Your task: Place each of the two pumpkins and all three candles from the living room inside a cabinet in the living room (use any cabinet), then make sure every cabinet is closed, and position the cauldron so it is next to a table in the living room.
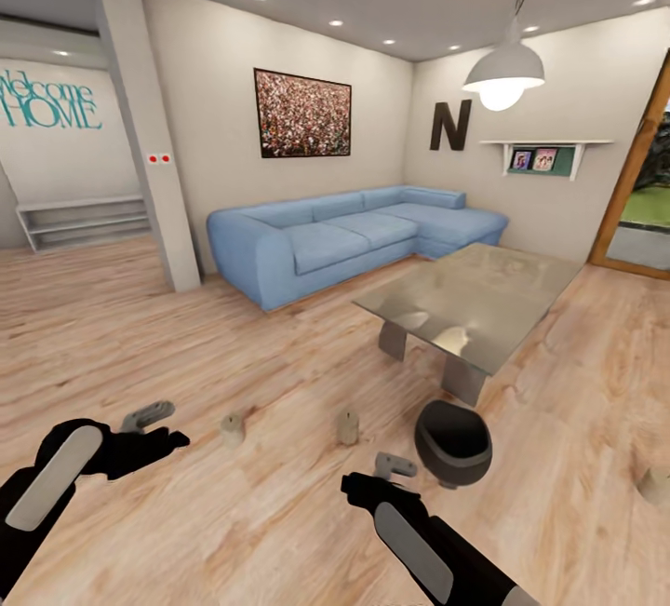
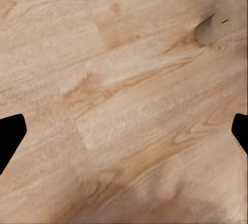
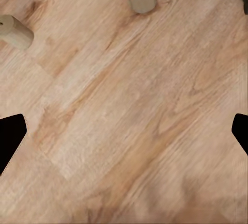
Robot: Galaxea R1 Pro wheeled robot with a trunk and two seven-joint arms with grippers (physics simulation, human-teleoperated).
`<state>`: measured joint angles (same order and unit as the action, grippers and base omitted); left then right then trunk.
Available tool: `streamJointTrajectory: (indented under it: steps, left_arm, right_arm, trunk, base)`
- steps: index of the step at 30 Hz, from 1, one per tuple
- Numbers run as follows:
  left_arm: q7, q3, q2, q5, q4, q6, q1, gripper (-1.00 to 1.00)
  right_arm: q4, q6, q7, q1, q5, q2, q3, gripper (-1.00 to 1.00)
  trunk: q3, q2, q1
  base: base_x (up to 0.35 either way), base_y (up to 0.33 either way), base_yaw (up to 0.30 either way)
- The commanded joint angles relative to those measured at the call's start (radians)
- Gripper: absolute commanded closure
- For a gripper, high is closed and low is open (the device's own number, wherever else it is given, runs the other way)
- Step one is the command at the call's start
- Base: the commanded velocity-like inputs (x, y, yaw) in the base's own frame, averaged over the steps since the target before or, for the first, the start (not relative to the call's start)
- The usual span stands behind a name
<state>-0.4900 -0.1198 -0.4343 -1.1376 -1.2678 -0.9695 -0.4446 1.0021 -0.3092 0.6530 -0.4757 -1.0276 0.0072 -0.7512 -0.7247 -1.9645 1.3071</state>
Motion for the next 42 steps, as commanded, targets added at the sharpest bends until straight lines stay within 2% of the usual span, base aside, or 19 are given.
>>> streamJointTrajectory:
  steps: [1,5,9,11,14,17,20,28,30,33,42]
  left_arm:
    - [0.001,0.002,-0.002,-0.015,-0.001,0.000,0.000,-1.00]
    - [0.059,0.028,-0.005,-0.024,-0.001,-0.006,0.002,-1.00]
    - [0.232,0.089,-0.047,-0.030,0.017,-0.025,0.005,-1.00]
    - [0.412,0.104,-0.070,-0.042,0.071,-0.029,0.006,-1.00]
    - [0.679,0.107,-0.114,-0.058,0.178,-0.030,0.006,-1.00]
    - [0.965,0.095,-0.158,-0.058,0.236,-0.030,0.006,-1.00]
    - [1.195,0.071,-0.184,-0.054,0.263,-0.031,0.006,-1.00]
    - [1.423,0.064,-0.205,-0.054,0.373,-0.031,0.006,-1.00]
    - [1.454,0.063,-0.207,-0.052,0.379,-0.031,0.006,-1.00]
    - [1.484,0.063,-0.208,-0.049,0.385,-0.031,0.006,-1.00]
    - [1.495,0.062,-0.208,-0.033,0.387,-0.031,0.006,-1.00]
  right_arm:
    - [0.000,-0.003,0.004,-0.001,-0.004,0.000,-0.002,-1.00]
    - [0.000,-0.002,0.002,-0.001,-0.004,-0.001,-0.002,-1.00]
    - [0.000,-0.001,0.002,-0.001,-0.006,0.000,-0.002,-1.00]
    - [0.000,-0.001,0.002,-0.001,-0.003,0.000,-0.003,-1.00]
    - [0.001,-0.001,0.002,-0.001,-0.001,0.000,-0.002,-1.00]
    - [0.000,0.000,0.001,-0.001,0.000,0.001,-0.003,-1.00]
    - [0.000,0.004,0.001,-0.001,0.002,0.002,-0.003,-1.00]
    - [0.000,0.005,0.001,-0.001,0.004,0.001,-0.004,-1.00]
    - [-0.001,0.005,0.001,-0.001,0.003,0.001,-0.004,-1.00]
    - [-0.001,0.005,0.001,-0.001,-0.002,0.001,-0.003,-1.00]
    - [-0.023,0.005,-0.015,-0.001,0.003,0.001,-0.004,-1.00]
  trunk:
    - [-0.001,-0.001,0.000]
    - [-0.001,-0.001,0.000]
    - [-0.001,-0.001,0.000]
    - [-0.001,-0.001,0.000]
    - [-0.001,-0.001,0.000]
    - [-0.001,-0.001,0.000]
    - [-0.001,-0.001,0.000]
    - [-0.001,-0.001,0.000]
    - [-0.001,-0.001,0.000]
    - [-0.001,-0.001,0.000]
    - [-0.001,-0.001,0.000]
  base:
    - [0.002,0.317,-0.290]
    - [0.001,0.317,-0.287]
    - [0.047,0.315,-0.209]
    - [0.113,0.246,-0.058]
    - [0.154,0.149,-0.020]
    - [0.182,0.044,-0.005]
    - [0.225,0.020,-0.001]
    - [0.297,0.123,0.000]
    - [0.303,0.189,0.000]
    - [0.290,0.208,0.000]
    - [0.238,0.256,-0.218]
